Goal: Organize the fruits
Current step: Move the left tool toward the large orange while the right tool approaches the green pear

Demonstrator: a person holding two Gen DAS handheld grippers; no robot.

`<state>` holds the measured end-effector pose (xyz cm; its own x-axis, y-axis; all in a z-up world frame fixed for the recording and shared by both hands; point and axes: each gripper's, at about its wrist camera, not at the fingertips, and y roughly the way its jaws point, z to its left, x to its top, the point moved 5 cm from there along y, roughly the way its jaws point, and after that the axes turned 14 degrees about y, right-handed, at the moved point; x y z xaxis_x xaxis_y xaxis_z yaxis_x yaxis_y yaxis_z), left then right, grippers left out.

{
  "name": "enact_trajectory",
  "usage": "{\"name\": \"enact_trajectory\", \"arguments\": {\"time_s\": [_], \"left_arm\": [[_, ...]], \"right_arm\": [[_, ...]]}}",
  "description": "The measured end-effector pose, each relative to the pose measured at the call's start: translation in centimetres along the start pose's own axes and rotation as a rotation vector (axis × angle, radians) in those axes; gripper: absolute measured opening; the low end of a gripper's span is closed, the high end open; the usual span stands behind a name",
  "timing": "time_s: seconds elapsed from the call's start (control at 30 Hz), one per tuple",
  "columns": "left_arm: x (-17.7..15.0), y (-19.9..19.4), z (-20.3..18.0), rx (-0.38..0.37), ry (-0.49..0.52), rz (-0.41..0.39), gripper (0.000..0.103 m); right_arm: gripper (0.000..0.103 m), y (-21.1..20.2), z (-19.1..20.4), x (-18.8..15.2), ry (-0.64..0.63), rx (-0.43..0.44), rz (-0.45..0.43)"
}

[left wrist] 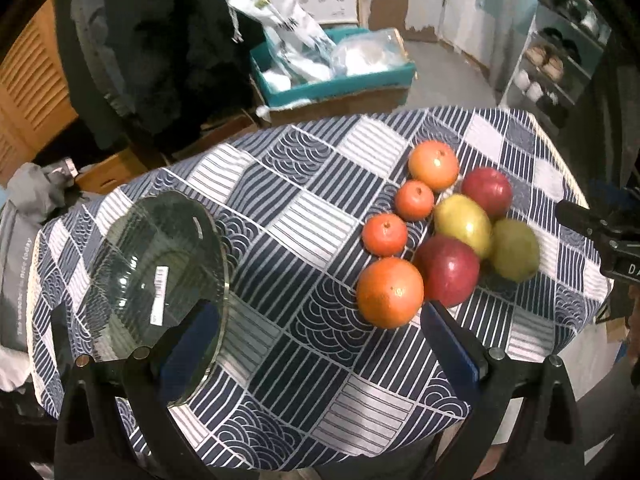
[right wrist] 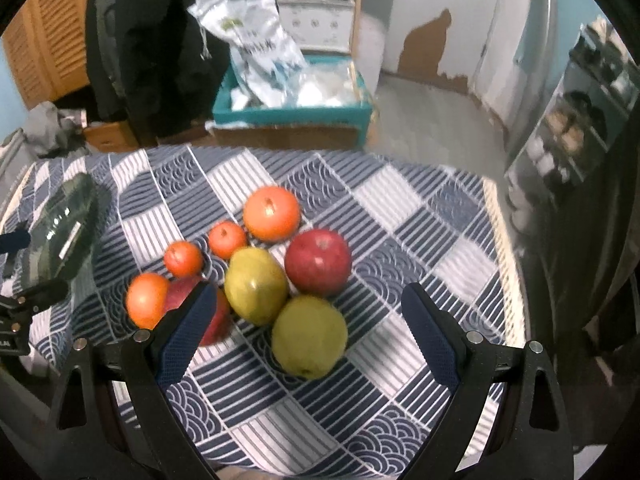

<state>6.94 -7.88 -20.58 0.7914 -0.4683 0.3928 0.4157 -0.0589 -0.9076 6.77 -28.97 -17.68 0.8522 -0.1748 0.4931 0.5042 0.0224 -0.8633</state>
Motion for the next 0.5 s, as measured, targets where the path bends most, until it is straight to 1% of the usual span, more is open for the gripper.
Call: {"name": "enact_trajectory", "arguments": {"time_s": [0.3, 0.5], "left_arm": [[-0.1, 3.4, -1.8, -0.02, 0.035, 0.047, 0.102], [-0.1, 5.6, -2.5, -0.048, 0.036, 0.079, 0.1]], "right_arm": [[0.092, 4.2, -1.2, -2.0, 0.012, -0.014, 0.129], [0.092, 6.2, -1.0, -3.4, -0.015, -0.025, 0.184]]}}
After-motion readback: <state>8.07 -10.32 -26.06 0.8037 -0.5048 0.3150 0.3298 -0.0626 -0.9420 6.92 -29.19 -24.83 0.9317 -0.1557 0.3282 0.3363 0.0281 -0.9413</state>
